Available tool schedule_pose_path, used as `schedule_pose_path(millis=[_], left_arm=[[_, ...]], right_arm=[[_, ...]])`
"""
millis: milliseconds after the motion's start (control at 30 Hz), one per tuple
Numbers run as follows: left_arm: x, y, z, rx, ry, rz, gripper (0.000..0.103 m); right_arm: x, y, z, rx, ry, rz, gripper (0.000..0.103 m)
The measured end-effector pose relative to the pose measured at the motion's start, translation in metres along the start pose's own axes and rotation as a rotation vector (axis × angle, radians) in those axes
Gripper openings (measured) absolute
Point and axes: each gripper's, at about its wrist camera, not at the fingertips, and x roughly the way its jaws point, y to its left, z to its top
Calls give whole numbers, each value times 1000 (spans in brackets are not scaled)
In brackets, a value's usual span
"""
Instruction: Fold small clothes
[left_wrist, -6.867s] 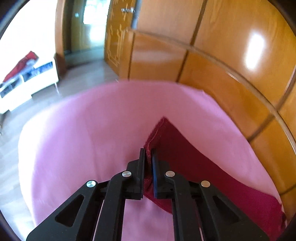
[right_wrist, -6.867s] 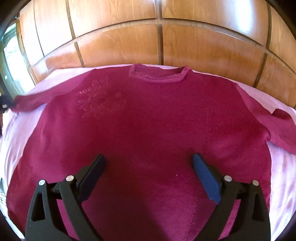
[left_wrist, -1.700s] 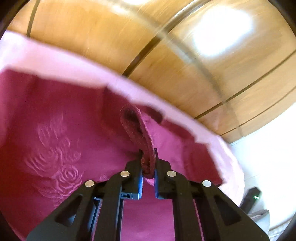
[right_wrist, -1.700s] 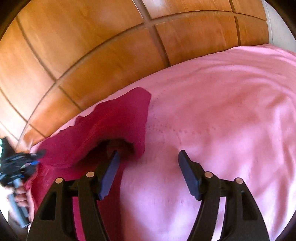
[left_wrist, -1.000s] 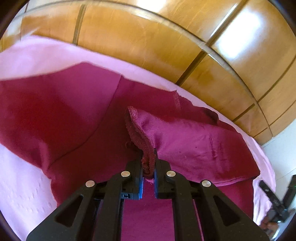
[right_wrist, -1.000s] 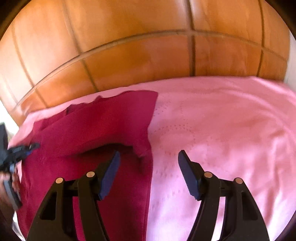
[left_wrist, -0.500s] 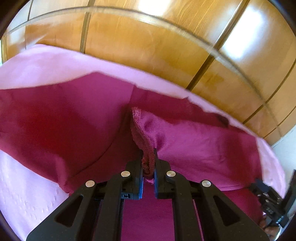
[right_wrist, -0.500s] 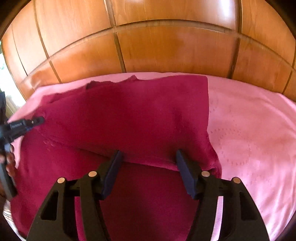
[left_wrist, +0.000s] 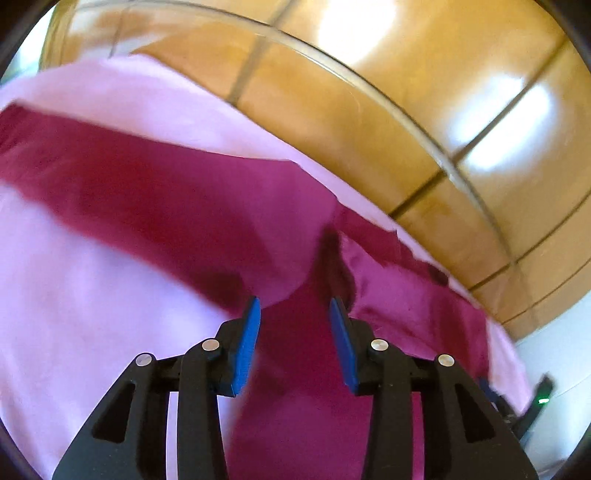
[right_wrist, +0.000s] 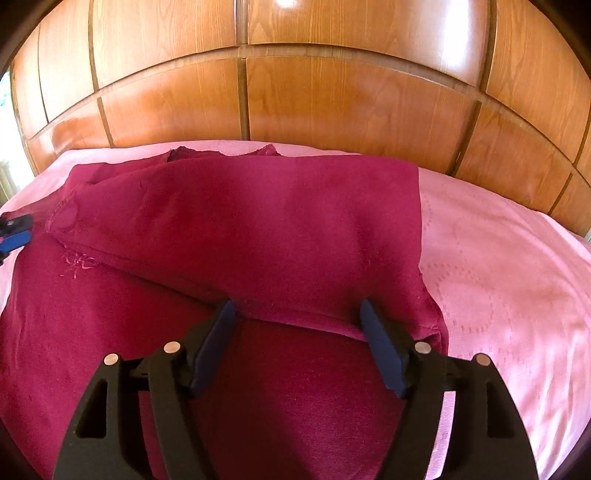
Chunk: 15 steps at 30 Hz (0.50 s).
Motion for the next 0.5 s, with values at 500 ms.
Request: schedule_pose_path(millis=[500], left_arm=[[-96,210,62,-499,-252,155,61]], right_arm=[[0,10,-2,-33,-9,-47,84]])
